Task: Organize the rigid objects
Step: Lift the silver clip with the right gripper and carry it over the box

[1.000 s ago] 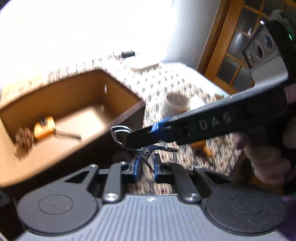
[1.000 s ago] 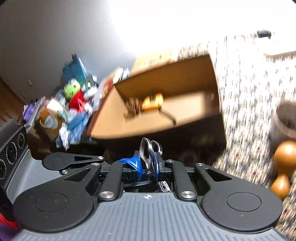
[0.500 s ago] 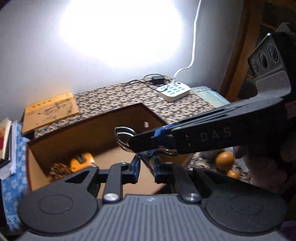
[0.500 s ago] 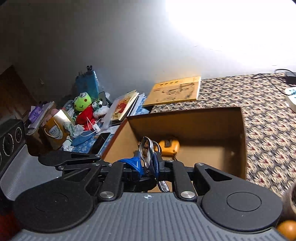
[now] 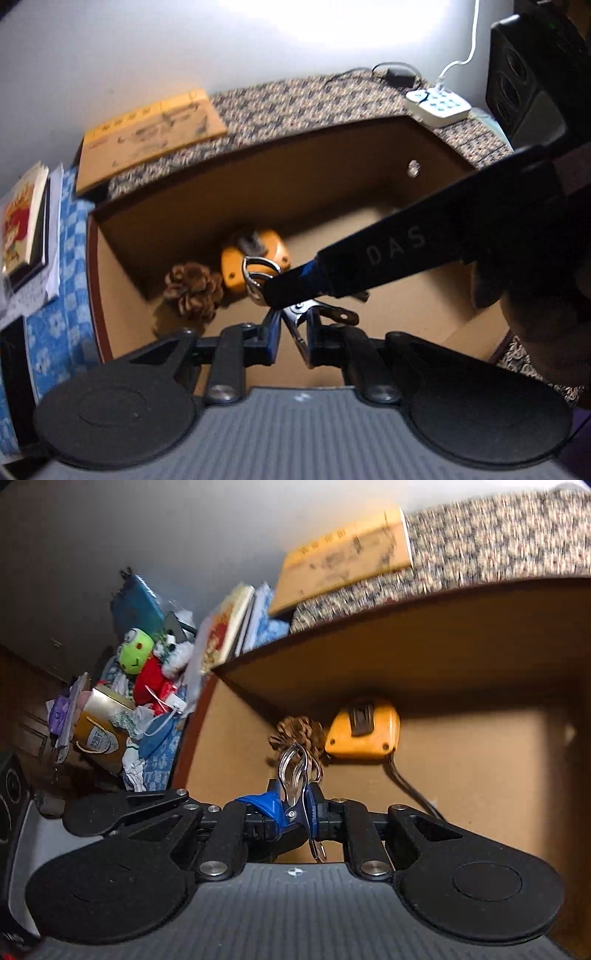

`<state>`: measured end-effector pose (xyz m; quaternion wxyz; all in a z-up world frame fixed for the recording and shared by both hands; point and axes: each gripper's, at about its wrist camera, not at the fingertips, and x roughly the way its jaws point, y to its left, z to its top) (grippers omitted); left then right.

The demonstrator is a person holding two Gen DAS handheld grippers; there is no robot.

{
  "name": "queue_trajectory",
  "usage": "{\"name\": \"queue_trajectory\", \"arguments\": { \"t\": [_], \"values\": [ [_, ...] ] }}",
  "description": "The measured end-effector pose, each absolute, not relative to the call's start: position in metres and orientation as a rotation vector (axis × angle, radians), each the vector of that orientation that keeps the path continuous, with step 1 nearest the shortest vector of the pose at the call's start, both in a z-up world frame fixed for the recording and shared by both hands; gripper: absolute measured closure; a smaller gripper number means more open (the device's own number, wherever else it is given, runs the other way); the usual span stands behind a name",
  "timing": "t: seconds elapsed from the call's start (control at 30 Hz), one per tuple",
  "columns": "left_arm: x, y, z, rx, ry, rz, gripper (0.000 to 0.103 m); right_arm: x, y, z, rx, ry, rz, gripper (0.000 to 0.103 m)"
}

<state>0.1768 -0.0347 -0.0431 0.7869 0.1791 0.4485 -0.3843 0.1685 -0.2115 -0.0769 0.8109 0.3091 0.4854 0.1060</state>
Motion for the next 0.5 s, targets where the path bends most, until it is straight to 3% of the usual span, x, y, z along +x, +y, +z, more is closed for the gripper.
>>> {"name": "queue_trajectory", "arguments": {
  "t": [0.4, 0.43, 0.5],
  "values": [
    [0.186, -0.027, -0.063, 0.446, 1.084, -0.704, 0.097, 0.197, -0.204, -0.115, 0.878, 1.26, 0.201, 0.103],
    [0.186, -0.025, -0.063, 0.444, 1.085, -0.695, 0.095, 0.199, -0.206, -0.119, 0.92, 1.272, 0.206, 0.1],
    [0.184, -0.022, -0.059, 0.432, 1.074, -0.687, 0.08, 0.199, -0.211, -0.127, 1.02, 1.285, 0.228, 0.099]
  ]
}}
